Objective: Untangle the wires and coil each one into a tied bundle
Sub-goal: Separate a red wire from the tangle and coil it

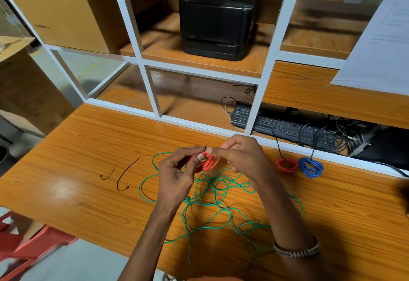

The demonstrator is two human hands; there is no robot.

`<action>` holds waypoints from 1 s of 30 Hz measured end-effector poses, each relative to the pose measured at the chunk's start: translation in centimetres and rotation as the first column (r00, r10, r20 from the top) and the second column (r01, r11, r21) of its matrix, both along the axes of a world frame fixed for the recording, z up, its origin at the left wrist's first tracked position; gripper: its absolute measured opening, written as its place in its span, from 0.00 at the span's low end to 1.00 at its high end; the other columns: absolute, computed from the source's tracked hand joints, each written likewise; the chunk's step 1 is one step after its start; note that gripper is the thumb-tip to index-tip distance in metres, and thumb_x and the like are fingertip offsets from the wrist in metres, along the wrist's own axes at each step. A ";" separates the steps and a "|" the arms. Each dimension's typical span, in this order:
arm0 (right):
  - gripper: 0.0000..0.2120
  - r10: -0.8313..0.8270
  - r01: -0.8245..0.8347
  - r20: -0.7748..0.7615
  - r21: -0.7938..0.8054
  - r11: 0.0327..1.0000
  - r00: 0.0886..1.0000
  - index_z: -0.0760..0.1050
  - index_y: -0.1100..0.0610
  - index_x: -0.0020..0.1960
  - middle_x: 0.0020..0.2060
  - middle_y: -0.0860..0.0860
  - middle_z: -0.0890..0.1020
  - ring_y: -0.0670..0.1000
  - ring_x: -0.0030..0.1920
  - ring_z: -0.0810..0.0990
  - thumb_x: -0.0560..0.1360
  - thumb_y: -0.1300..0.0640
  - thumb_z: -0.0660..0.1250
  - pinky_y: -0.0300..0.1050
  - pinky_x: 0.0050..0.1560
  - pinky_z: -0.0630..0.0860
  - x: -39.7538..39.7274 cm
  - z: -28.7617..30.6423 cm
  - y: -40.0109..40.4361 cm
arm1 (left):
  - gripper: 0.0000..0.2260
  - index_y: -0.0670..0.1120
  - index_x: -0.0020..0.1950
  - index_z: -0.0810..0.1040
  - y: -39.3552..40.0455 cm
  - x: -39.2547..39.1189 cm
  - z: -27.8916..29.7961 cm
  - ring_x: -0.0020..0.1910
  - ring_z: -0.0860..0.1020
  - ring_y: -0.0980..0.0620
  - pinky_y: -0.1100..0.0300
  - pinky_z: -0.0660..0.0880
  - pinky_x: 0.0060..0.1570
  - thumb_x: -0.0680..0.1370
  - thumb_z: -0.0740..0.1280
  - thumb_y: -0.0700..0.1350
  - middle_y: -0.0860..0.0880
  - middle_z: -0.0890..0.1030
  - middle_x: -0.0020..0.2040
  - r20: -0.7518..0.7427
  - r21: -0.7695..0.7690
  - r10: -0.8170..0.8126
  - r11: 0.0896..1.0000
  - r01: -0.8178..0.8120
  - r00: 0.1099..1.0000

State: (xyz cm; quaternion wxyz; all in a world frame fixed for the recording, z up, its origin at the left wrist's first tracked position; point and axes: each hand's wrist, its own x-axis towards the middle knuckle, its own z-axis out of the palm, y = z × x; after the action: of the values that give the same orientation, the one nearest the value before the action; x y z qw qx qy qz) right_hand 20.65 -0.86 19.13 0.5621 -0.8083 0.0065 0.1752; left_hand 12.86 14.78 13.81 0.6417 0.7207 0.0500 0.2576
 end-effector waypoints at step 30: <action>0.02 0.045 -0.198 0.349 0.416 0.888 0.936 0.83 0.58 0.48 0.44 0.54 0.87 0.48 0.46 0.84 0.77 0.63 0.74 0.38 0.48 0.78 0.5 -0.4 0.3 | 0.06 0.47 0.51 0.88 0.8 0.6 1.6 0.40 0.83 0.52 0.58 0.77 0.36 0.80 0.73 0.38 0.48 0.86 0.40 -0.129 -0.224 -0.163 0.966 0.132 0.978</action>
State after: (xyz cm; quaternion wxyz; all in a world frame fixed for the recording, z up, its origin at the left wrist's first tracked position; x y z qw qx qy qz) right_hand 21.15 -0.59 18.68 0.7125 -0.6748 -0.1791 0.0697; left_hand 13.47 15.60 15.38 0.7276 0.6660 0.0704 0.1487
